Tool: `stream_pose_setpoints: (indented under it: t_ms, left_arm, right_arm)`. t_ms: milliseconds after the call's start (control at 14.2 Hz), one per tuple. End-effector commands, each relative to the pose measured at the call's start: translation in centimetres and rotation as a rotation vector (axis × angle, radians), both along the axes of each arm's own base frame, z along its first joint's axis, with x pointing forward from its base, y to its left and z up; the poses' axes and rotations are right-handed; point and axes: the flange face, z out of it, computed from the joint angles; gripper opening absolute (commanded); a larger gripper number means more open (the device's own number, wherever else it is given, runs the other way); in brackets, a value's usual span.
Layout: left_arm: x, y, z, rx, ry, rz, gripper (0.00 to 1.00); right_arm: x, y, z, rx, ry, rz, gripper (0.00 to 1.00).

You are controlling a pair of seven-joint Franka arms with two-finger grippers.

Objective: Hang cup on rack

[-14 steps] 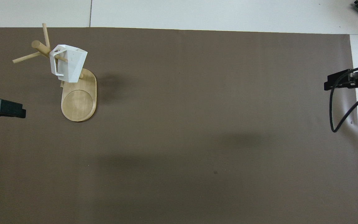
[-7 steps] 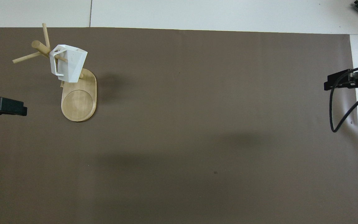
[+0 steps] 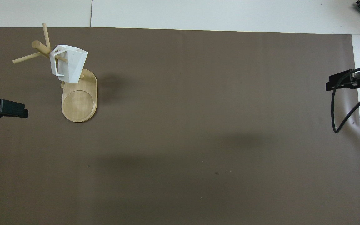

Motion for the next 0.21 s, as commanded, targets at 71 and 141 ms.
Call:
stream_pose_setpoints:
  t_ms: [71, 141]
  left_arm:
    - [-0.8, -0.11, -0.09, -0.01, 0.011, -0.009, 1.0]
    - [-0.78, -0.11, -0.08, -0.01, 0.01, -0.009, 1.0]
  right_arm:
    - [-0.75, 0.16, 0.07, 0.002, -0.003, -0.012, 1.0]
    - [-0.75, 0.16, 0.07, 0.002, -0.003, -0.012, 1.0]
